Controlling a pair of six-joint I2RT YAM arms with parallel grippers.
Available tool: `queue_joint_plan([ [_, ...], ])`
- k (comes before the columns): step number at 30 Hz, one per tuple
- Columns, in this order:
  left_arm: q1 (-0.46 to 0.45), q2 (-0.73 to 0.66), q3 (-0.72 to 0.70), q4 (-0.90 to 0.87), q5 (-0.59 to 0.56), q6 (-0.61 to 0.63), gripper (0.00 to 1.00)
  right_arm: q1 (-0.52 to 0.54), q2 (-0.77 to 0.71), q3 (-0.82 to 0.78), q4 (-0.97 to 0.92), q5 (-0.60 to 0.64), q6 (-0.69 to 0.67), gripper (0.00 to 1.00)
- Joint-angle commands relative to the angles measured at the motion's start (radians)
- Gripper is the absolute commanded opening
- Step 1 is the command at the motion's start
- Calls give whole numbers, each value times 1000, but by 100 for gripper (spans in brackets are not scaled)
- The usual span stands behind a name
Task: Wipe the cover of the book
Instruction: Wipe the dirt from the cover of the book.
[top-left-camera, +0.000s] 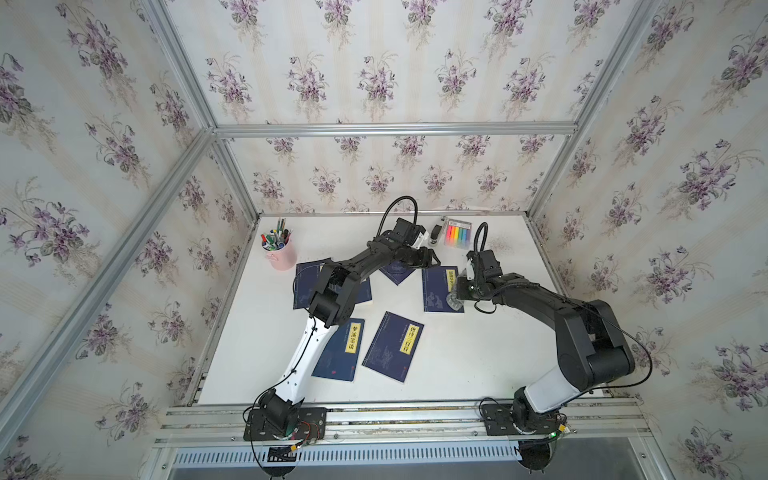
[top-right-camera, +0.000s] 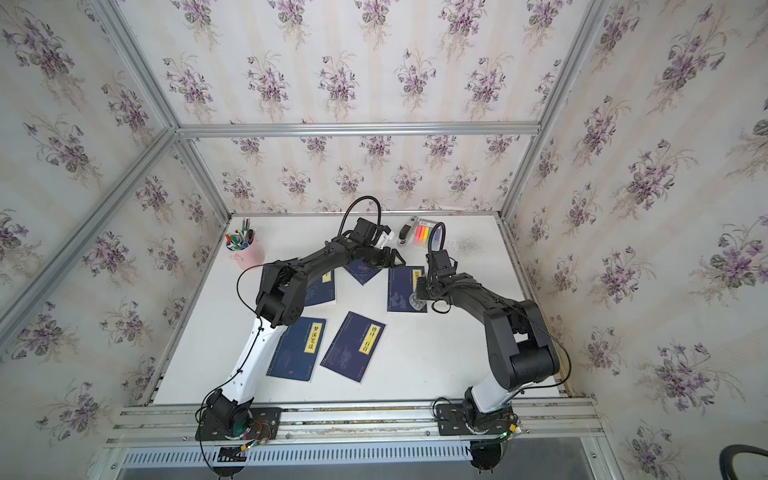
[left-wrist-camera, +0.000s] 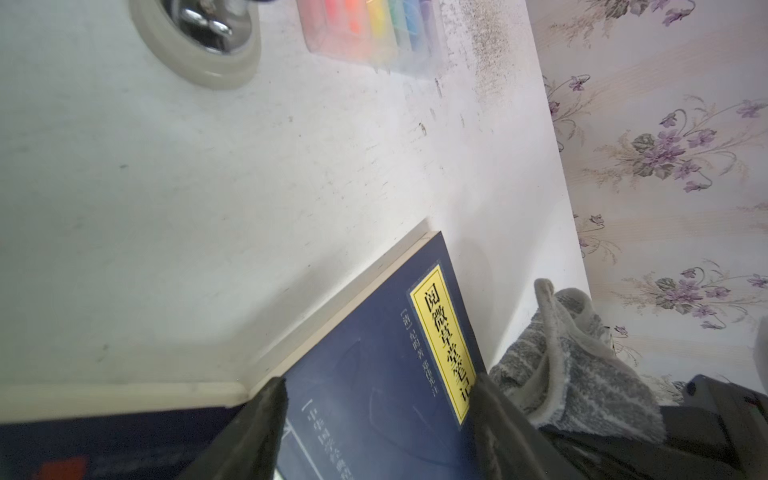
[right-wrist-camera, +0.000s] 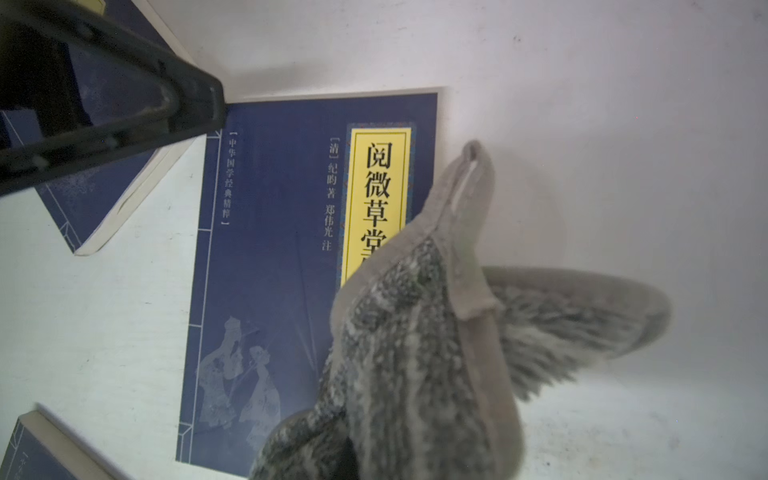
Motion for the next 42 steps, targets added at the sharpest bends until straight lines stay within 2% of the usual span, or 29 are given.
queue_joint_plan([
  [1, 1, 5, 0, 13, -95, 27, 72, -1, 5, -1, 23, 10, 4, 0],
  [6, -10, 11, 2, 56, -98, 60, 74, -1, 11, -3, 22, 8, 4, 0],
  [11, -18, 18, 7, 21, -85, 80, 74, -1, 14, -4, 25, 3, 4, 0],
  [19, -29, 3, -12, -69, 60, 159, 73, -1, 33, -7, 22, -22, 14, 0],
  [30, -27, -68, -88, -98, 66, 215, 72, 2, 54, -57, 47, -193, 63, 0],
  [39, -26, -119, -126, -110, 58, 235, 72, 40, 11, -136, 88, -265, 100, 0],
  [42, -26, -151, -157, -96, 42, 233, 72, 47, -13, -155, 108, -252, 108, 0],
])
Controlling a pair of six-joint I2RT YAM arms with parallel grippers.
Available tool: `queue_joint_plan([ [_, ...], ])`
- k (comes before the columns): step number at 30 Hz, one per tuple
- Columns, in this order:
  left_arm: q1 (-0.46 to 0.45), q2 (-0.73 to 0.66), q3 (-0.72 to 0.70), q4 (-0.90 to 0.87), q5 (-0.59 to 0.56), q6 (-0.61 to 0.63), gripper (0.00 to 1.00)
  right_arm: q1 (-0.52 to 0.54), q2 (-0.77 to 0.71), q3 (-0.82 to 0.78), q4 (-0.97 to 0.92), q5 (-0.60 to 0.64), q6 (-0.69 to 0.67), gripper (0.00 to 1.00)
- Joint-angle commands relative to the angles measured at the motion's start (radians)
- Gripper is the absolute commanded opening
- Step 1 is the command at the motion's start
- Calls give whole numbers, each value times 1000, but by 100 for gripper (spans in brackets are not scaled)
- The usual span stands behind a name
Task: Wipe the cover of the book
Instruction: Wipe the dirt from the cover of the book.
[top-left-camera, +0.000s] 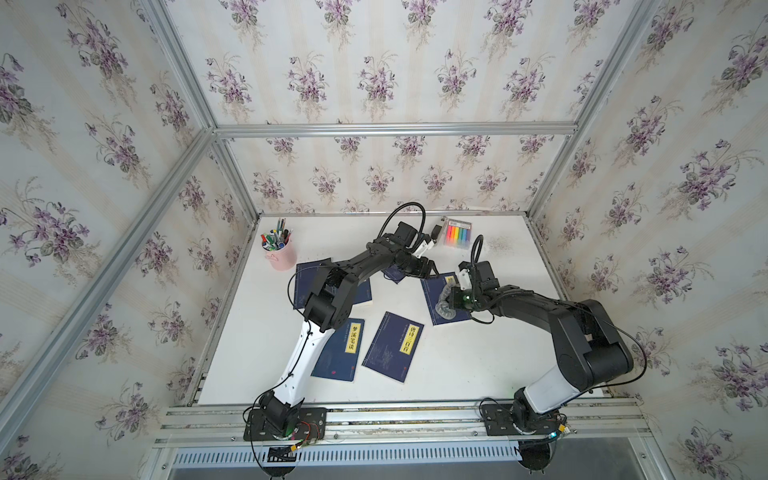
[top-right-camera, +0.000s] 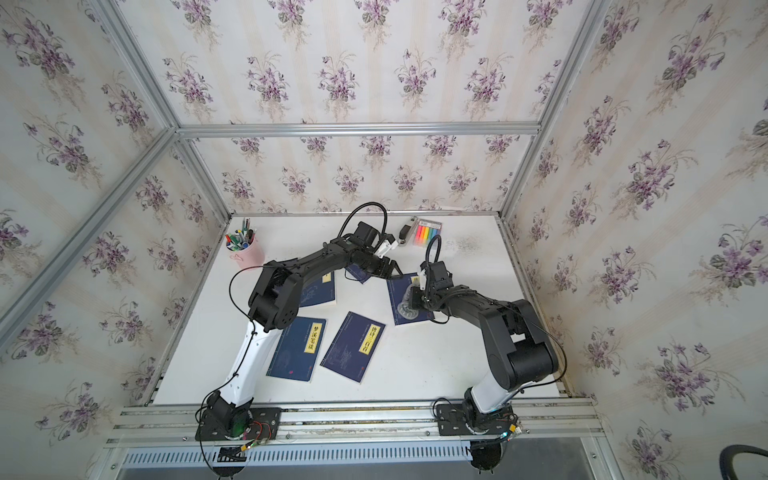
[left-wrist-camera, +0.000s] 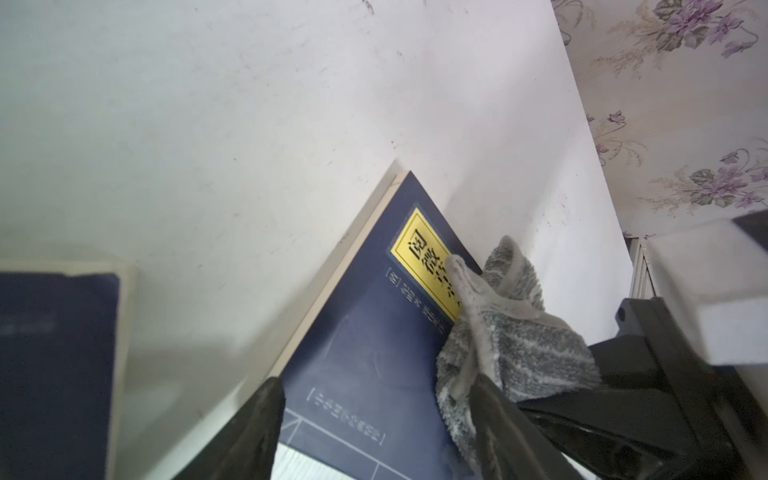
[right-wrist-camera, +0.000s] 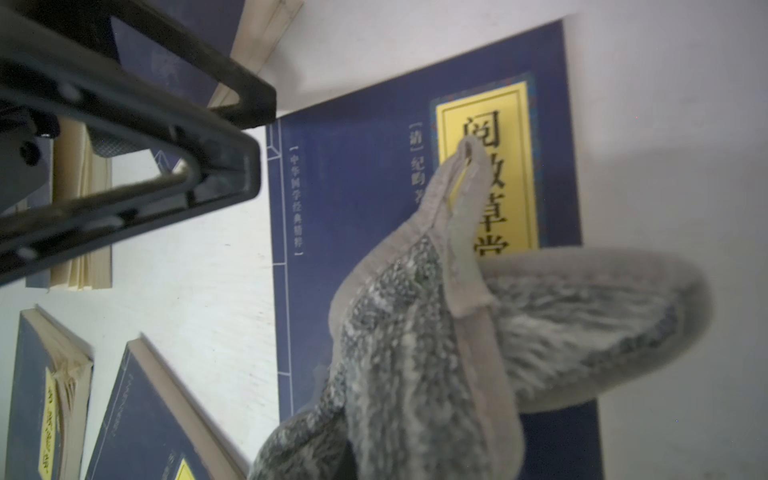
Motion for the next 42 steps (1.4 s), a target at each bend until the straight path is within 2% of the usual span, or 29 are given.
queue_joint_plan([
  [1, 1, -37, -25, 12, -7, 14, 72, 3, -29, -20, -54, -3, 16, 0],
  [10, 1, -159, -154, 40, -99, 33, 72, -68, -109, 13, -75, 118, 14, 0],
  [16, 0, -175, -159, 35, -115, 34, 72, -82, -70, 24, -109, 166, -4, 0],
  [20, 0, -158, -150, 22, -109, 34, 72, -80, 11, 22, -102, 99, -11, 0],
  [27, -1, -144, -147, 6, -103, 46, 72, -53, 69, -20, -48, -49, -10, 0],
  [31, -1, -100, -104, -42, -98, 66, 72, 13, 109, -8, -70, -31, -28, 0],
  [36, 0, -63, -86, -72, -143, 82, 72, 20, 100, -24, -52, -20, -14, 0],
  [42, 5, -68, -79, -110, -294, 48, 71, 32, 49, -72, -55, -25, -10, 0],
])
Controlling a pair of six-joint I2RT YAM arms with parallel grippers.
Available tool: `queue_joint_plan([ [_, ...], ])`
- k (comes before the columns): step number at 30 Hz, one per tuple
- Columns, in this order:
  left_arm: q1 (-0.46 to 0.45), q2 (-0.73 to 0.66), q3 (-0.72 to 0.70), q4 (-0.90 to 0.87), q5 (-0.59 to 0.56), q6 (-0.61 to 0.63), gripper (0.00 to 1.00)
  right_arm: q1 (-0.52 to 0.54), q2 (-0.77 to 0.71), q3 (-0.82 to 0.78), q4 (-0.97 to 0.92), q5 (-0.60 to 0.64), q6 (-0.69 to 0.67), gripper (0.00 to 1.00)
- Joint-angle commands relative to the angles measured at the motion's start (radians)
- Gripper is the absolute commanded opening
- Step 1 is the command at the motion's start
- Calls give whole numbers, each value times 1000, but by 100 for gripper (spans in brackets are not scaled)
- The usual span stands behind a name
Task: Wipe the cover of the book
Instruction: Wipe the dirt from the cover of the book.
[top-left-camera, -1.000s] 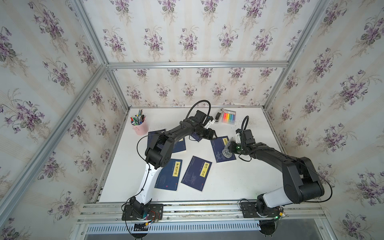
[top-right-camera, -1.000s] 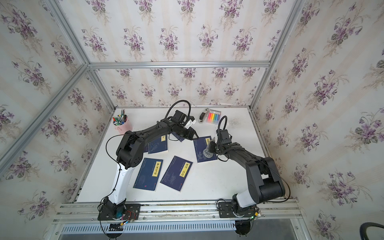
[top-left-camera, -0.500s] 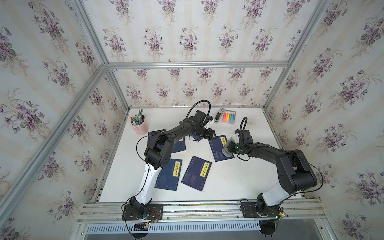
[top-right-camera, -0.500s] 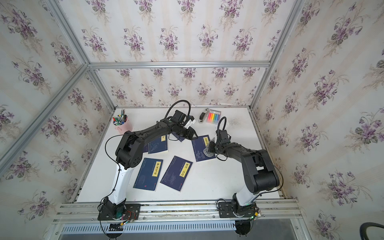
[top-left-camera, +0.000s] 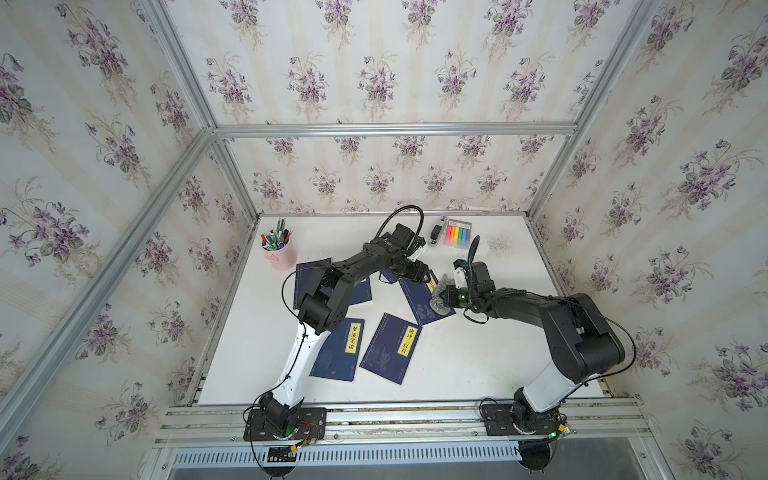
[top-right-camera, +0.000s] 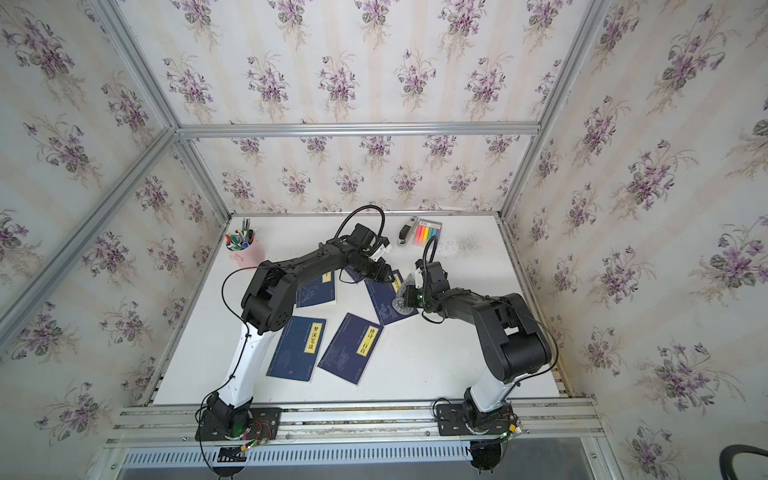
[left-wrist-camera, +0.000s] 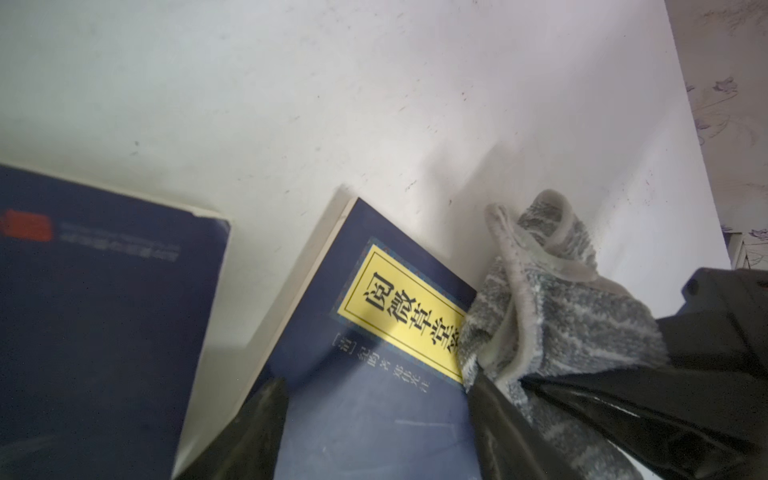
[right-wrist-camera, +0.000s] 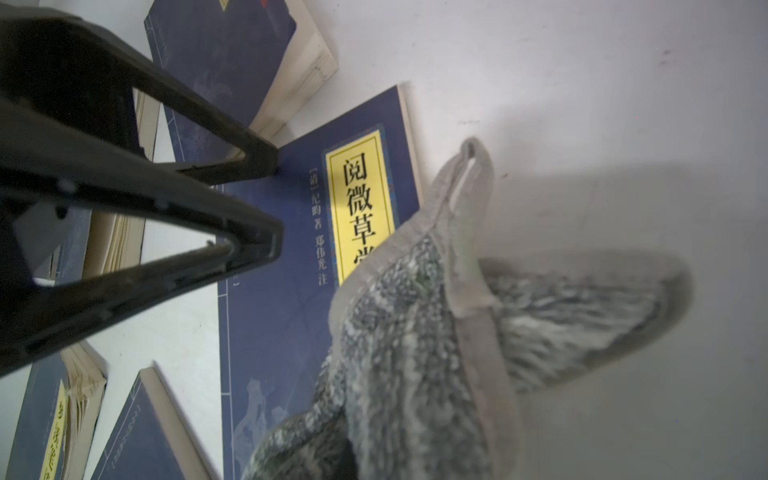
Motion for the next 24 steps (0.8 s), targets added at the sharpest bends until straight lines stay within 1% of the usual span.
queue_joint_plan([
  [1, 7, -17, -13, -39, -133, -19, 71, 13, -15, -43, -213, -11, 7, 0],
  [4, 21, -51, -51, -16, -137, -37, 70, 28, -43, -60, -213, 2, 19, 0],
  [6, 23, -68, -70, -7, -137, -32, 67, 35, -67, -56, -212, 23, 24, 0],
  [8, 23, -73, -75, -18, -137, -24, 62, 39, -84, -40, -222, 44, 23, 0],
  [10, 23, -69, -82, -29, -132, -16, 56, 56, -93, -6, -248, 90, 17, 0],
  [12, 24, -72, -108, -17, -118, -7, 43, 83, -87, 41, -290, 150, 4, 0],
  [14, 22, -71, -118, -8, -114, -8, 30, 101, -67, 82, -313, 181, -9, 0],
  [15, 22, -69, -117, -8, -105, -6, 24, 104, -52, 99, -319, 184, -12, 0],
  [17, 23, -67, -115, -7, -95, -1, 18, 108, -20, 119, -320, 186, -16, 0],
  [24, 22, -19, -84, -32, -66, 12, 10, 143, 83, 138, -334, 206, -22, 0],
])
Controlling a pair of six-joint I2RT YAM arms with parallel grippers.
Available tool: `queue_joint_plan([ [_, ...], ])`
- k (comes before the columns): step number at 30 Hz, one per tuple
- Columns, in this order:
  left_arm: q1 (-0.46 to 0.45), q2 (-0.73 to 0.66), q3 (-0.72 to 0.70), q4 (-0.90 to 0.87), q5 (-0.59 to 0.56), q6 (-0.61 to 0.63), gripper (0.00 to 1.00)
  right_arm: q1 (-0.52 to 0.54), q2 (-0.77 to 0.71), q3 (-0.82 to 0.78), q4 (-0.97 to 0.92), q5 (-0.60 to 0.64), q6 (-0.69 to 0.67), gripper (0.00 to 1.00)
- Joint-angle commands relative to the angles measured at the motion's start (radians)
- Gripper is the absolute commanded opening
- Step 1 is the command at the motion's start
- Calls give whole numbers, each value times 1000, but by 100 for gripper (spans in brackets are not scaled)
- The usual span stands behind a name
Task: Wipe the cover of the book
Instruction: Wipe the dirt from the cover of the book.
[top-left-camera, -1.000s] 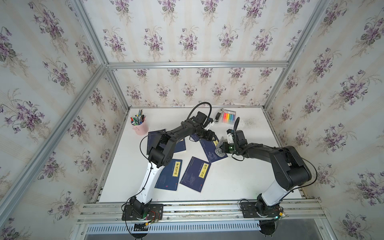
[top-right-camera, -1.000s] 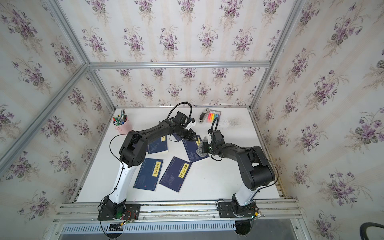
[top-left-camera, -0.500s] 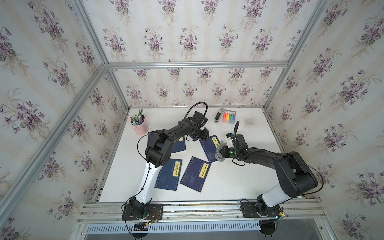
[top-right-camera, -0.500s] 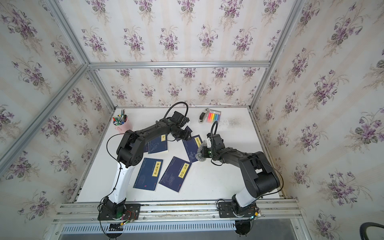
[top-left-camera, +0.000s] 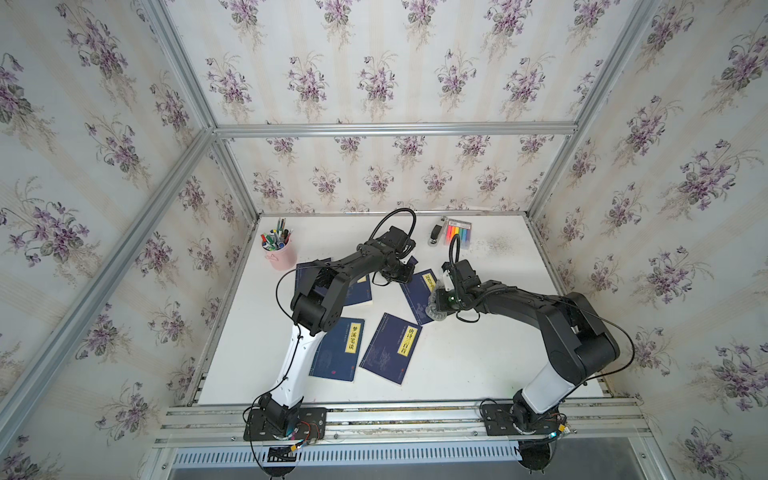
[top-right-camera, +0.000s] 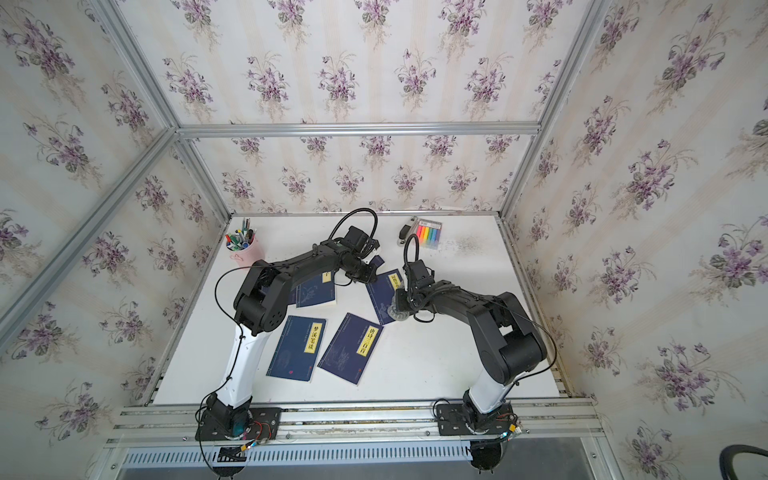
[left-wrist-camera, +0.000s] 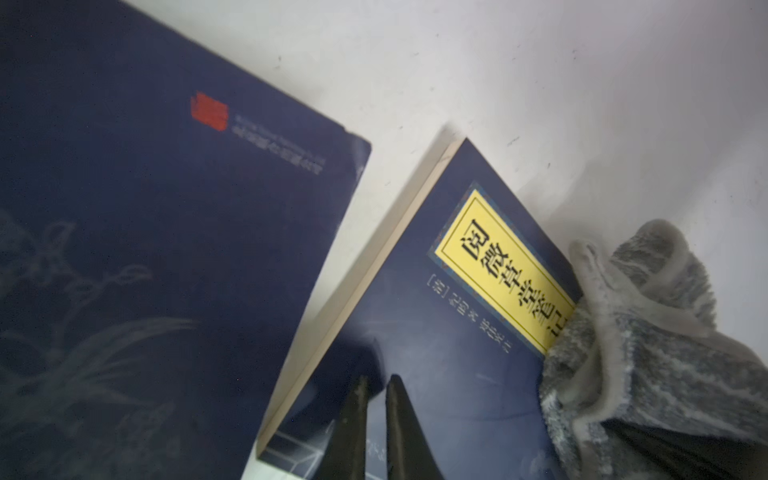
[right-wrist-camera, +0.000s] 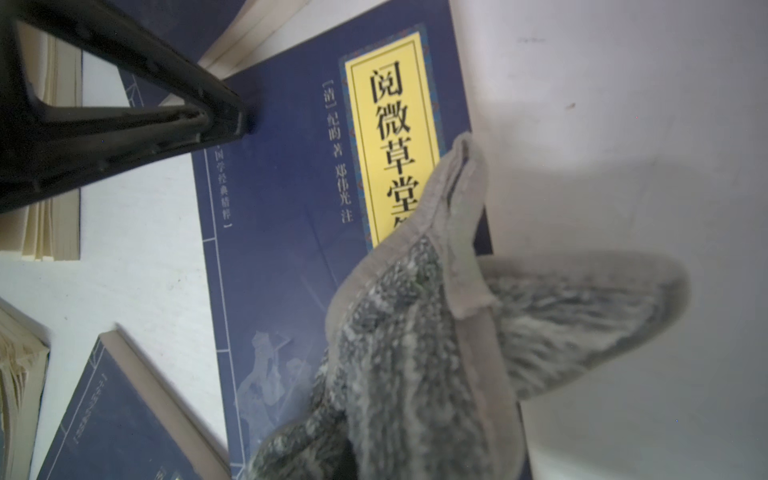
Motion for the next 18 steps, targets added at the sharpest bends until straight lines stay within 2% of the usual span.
queue_joint_plan([
  [1, -2, 31, 16, -32, 21, 16, 9, 23, 41, -14, -104, 47, -15, 0],
  [8, -1, 66, 43, -58, 18, 22, 4, 41, 36, -14, -112, 64, -14, 0],
  [12, -1, 88, 64, -80, 17, 22, 0, 40, 131, 82, -112, 85, -22, 0],
  [18, 1, 95, 66, -85, 20, 18, 0, 30, 296, 265, -131, 90, -27, 0],
])
